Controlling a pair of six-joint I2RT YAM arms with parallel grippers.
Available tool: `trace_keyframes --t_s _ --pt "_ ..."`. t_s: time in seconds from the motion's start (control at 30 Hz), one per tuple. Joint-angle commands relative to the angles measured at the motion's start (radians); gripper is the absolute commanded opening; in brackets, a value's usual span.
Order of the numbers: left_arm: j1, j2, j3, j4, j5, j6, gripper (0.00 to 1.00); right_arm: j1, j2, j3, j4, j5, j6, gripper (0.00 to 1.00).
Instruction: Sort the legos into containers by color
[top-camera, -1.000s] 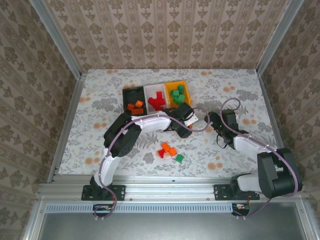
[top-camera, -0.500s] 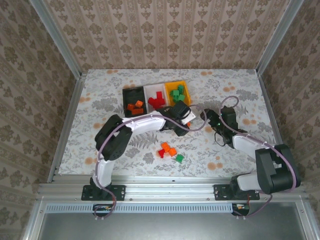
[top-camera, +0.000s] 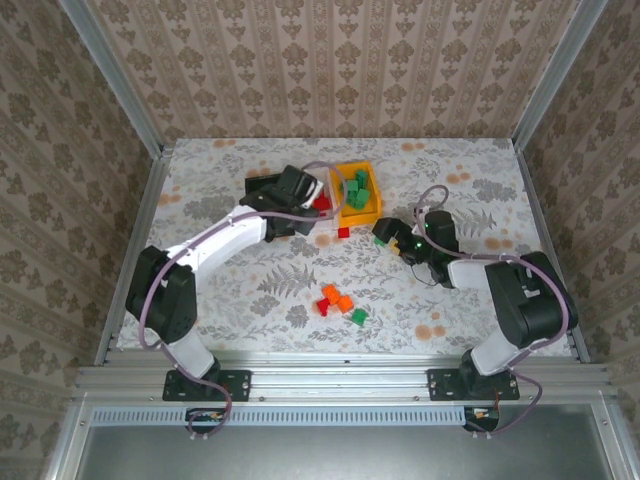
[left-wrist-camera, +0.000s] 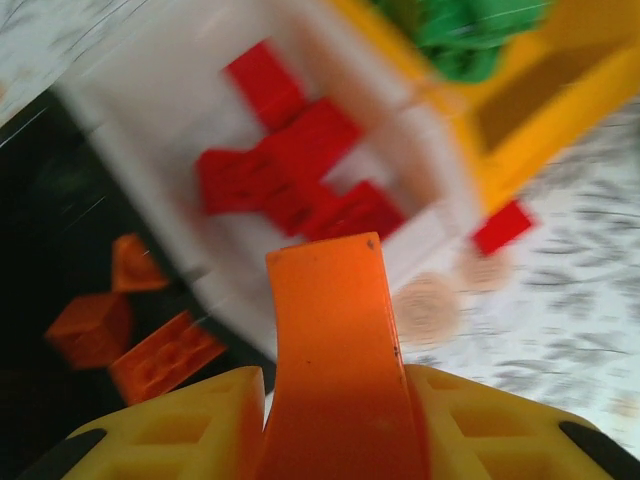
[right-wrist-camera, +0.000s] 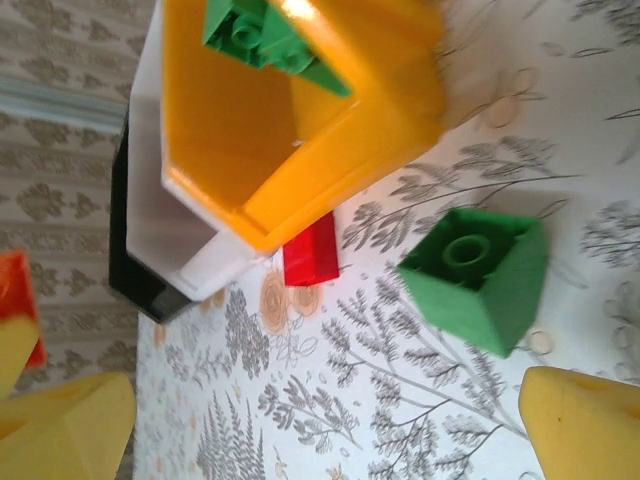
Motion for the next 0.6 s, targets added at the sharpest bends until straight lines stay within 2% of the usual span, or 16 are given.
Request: trace_keyframes --t_s 0.0,0.13,0.4,0.5,0.57 --pt "0.056 0.046 0.037 -0.071 -0.078 -0.122 0.30 0.049 -0.070 0.043 -0.135 0.100 -0.123 1.00" --pt "0.115 0.095 0.059 -0.052 -0.050 -0.191 0.29 0.090 -0.090 0.060 -0.201 0.179 -0.178 1.00" --pt "0.234 0.203 0.142 -0.056 0.040 -0.241 0.30 0.126 -0.106 0.071 -0.243 0.248 -0.221 1.00" --pt "0.263 0.264 0.189 -0.061 0.081 -0.241 0.33 0.129 -0.109 0.071 -0.251 0.260 -0.227 1.00" --pt "0.269 0.296 0.221 -0.078 0.084 -0.235 0.39 0.132 -0.109 0.073 -0.250 0.262 -0.230 0.99"
